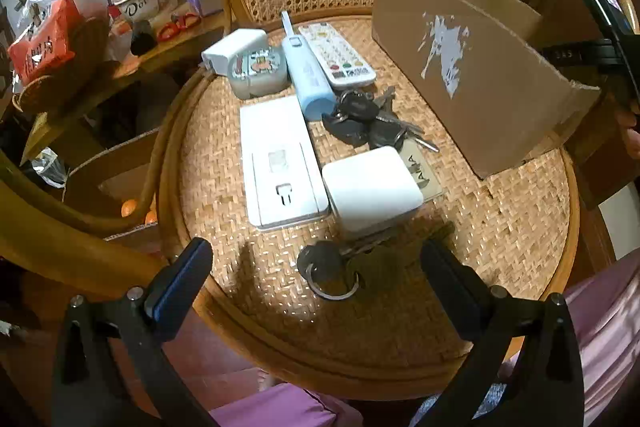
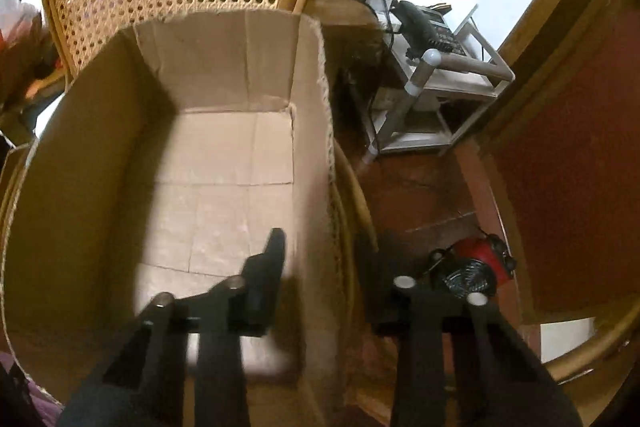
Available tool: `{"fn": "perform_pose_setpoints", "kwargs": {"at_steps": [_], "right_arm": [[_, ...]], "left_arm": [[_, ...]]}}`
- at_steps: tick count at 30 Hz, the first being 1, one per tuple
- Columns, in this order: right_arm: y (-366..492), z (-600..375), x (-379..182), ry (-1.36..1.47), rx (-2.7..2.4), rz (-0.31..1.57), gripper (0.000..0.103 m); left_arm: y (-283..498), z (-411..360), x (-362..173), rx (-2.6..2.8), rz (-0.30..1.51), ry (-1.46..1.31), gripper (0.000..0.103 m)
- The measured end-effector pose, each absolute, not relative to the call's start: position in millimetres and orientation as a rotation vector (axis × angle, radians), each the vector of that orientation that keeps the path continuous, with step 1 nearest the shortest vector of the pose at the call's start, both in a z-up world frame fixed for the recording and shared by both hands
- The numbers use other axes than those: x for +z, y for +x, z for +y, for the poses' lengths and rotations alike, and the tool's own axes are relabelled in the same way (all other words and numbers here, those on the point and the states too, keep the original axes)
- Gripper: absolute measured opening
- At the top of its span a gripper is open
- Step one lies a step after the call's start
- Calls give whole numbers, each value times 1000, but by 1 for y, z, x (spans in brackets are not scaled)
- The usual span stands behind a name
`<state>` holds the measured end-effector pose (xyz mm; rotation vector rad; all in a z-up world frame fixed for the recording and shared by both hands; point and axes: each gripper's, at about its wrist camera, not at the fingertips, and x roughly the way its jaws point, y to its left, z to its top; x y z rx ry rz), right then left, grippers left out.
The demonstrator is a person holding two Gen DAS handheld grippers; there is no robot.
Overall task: Organize rigid objects
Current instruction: 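Move the left gripper down toward the ring of keys, then close the left gripper on the key ring and lift it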
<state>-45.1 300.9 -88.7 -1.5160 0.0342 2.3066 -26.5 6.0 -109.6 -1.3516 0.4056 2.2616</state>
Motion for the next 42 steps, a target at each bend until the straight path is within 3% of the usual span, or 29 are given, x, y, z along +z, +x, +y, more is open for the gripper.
{"fn": "perform_pose_setpoints", "kwargs": {"at_steps": [4, 6, 11, 16, 22, 23, 24, 33, 42], "right_arm": [[-44, 300, -92, -1536, 2313, 49, 12], [-43, 299, -91, -1529, 2319, 42, 12], [-42, 296, -91, -1524, 2323, 28, 12], [-42, 295, -91, -1525, 2321, 31, 12], [-42, 296, -92, -1525, 2322, 30, 12], [-42, 296, -92, -1526, 2322, 29, 12], [-42, 295, -92, -1525, 2322, 27, 12], [-42, 296, -92, -1524, 2322, 6, 12], [-40, 295, -92, -1511, 2341, 39, 10]], "left_arm": [[-28, 6, -114, 2253, 406, -1372, 97], [-29, 8, -119, 2237, 417, -1392, 85], [-27, 8, -123, 2193, 375, -1395, 73], [-26, 9, -125, 2172, 321, -1398, 70], [-23, 9, -119, 2150, 316, -1370, 38], [-25, 7, -118, 2151, 296, -1372, 25], [-28, 4, -118, 2127, 260, -1386, 22], [-18, 7, -103, 2113, 241, -1287, 5], [8, 4, -57, 2259, 277, -1007, 5]]}}
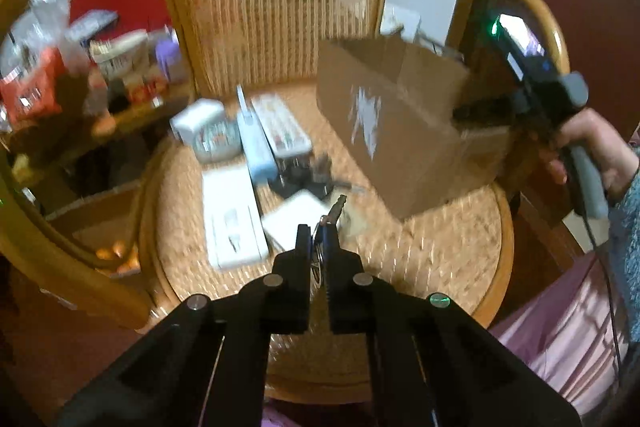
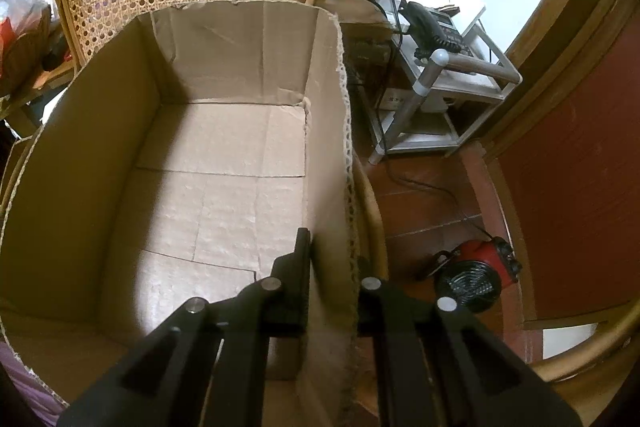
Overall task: Organize rigid objects
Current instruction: 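Close the left gripper on the key ring and lift it, then carry the keys into the cardboard box and open the left gripper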
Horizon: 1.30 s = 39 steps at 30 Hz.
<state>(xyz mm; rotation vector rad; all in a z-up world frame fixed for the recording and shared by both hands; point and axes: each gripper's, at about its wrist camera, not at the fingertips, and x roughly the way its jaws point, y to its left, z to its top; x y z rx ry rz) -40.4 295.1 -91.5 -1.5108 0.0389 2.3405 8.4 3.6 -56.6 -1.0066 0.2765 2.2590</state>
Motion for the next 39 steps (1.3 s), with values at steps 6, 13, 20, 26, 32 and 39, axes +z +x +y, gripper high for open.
{"fn": "perform_pose_setpoints", "kwargs": {"at_steps": [6, 13, 20, 26, 32, 39], "right_arm": [[-39, 297, -88, -1477, 2359, 63, 7], [-40, 298, -89, -1475, 2364, 84, 7], [-40, 299, -88, -1469, 2368, 72, 7], [-40, 294, -88, -1470, 2379, 65, 7], [-41, 292, -88, -1473, 2389, 54, 7], [-40, 294, -86, -1473, 2395, 77, 7]], "left_arm": [[0, 1, -38, 2306, 205, -955, 5], [-10, 4, -16, 2389, 167, -894, 5], [-19, 19, 15, 2468, 166, -812, 5], [-21, 44, 50, 2469, 164, -711, 5], [-26, 86, 75, 2401, 178, -627, 5], [-25, 139, 67, 2259, 213, -608, 5]]}}
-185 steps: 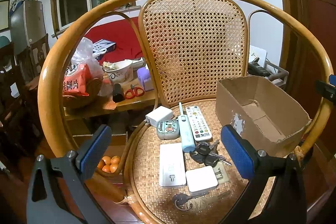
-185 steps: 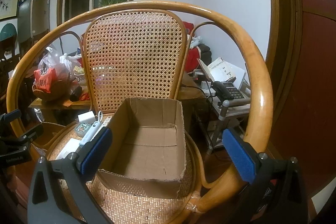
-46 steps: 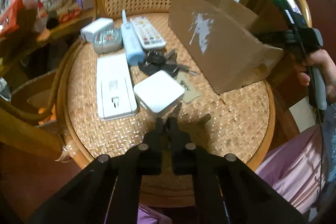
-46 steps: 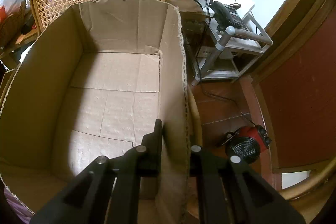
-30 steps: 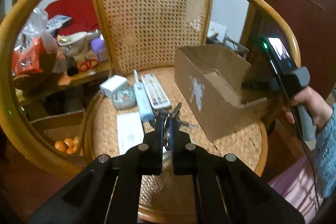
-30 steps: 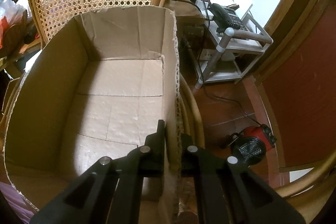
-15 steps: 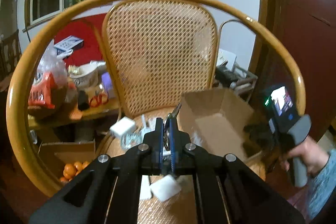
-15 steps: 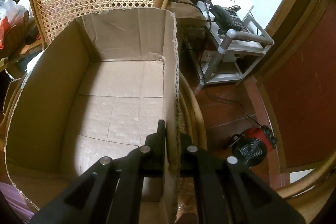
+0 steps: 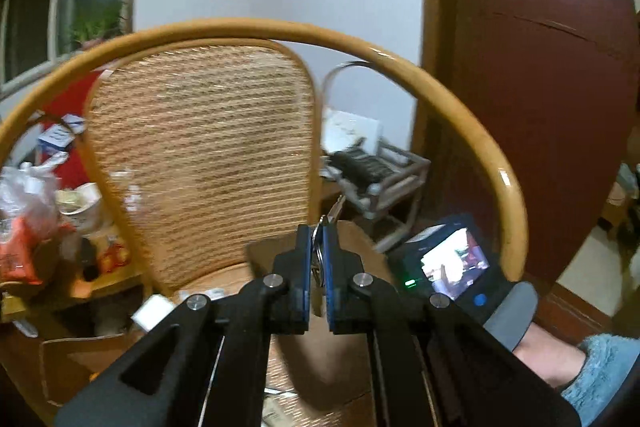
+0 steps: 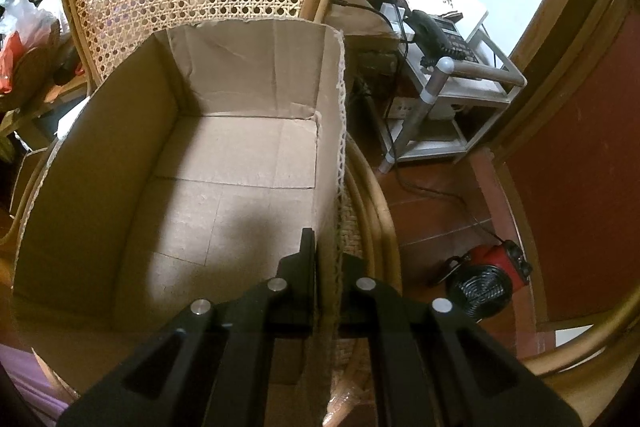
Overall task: Organize rigid objects
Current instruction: 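Carry the keys into the cardboard box and open the left gripper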
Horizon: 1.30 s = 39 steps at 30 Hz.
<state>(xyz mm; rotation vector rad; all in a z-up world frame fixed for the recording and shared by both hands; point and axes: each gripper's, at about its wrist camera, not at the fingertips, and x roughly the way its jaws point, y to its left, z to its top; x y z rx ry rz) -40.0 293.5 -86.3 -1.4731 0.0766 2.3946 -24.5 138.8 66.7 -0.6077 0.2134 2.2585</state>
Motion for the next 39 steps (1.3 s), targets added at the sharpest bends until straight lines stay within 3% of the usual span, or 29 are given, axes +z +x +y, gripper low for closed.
{"fn": "perform_pose_setpoints", "kwargs": {"at_steps": [15, 32, 37, 38, 39], "right_arm": [[-40, 294, -84, -1442, 2403, 99, 7], [-37, 295, -84, -1452, 2410, 99, 7], [-36, 293, -85, -1445, 2412, 86, 7], [-36, 293, -85, -1444, 2411, 83, 7], [-36, 292, -85, -1443, 2411, 83, 7]], "left_arm": [[-65, 161, 3, 2239, 135, -852, 5], [-72, 167, -28, 2205, 276, -989, 8], [-76, 151, -25, 2230, 296, -999, 21], [-77, 147, -24, 2236, 294, -997, 30], [-79, 141, -23, 2249, 291, -997, 45]]}}
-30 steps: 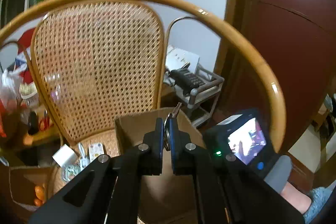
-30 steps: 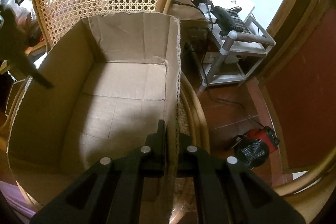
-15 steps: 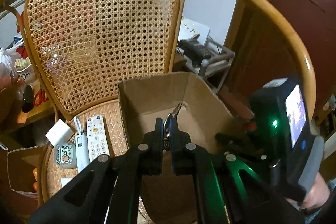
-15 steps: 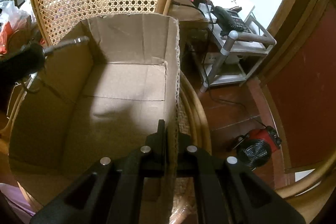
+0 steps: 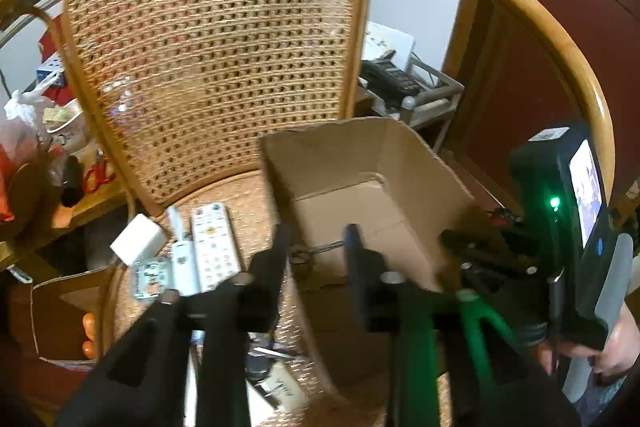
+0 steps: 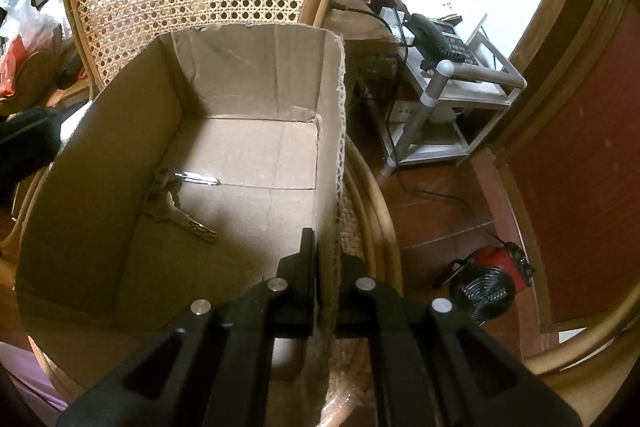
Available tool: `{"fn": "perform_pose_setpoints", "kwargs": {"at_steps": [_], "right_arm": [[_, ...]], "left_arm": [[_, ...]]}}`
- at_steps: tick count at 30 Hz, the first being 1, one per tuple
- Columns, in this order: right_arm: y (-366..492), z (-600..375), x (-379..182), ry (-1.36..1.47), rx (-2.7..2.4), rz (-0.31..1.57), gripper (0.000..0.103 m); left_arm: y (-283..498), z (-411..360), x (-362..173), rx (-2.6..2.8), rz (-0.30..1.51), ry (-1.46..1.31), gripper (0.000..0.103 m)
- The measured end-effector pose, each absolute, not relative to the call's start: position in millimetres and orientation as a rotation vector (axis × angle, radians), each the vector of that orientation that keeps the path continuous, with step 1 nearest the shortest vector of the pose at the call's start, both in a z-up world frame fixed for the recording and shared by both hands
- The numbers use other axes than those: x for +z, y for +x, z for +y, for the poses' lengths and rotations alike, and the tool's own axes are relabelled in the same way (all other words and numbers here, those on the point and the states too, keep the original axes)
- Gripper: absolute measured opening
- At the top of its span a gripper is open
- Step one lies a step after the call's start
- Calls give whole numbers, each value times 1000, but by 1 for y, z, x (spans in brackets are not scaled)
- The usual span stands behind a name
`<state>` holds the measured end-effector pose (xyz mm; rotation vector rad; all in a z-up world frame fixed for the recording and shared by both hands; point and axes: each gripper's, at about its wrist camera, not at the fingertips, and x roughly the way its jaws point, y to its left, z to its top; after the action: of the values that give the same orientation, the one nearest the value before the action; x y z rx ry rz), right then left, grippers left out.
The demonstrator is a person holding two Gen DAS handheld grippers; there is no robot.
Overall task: Organize rigid objects
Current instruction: 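Carry the keys into the cardboard box and open the left gripper, then move the left gripper to the white rectangular power bank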
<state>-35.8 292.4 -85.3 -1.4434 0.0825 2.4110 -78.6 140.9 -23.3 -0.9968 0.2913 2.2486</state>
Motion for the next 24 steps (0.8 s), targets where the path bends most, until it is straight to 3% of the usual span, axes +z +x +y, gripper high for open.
{"fn": "perform_pose_setpoints", "kwargs": {"at_steps": [2, 9, 24], "right_arm": [[-36, 293, -86, -1442, 2411, 85, 7], [-37, 293, -86, -1441, 2412, 86, 6], [-38, 295, -87, -1446, 2412, 92, 6]], "left_arm": [[-83, 125, -21, 2306, 280, -984, 67], [-101, 77, -24, 2442, 228, -1024, 90], [-115, 30, -79, 2432, 312, -1254, 94]]}}
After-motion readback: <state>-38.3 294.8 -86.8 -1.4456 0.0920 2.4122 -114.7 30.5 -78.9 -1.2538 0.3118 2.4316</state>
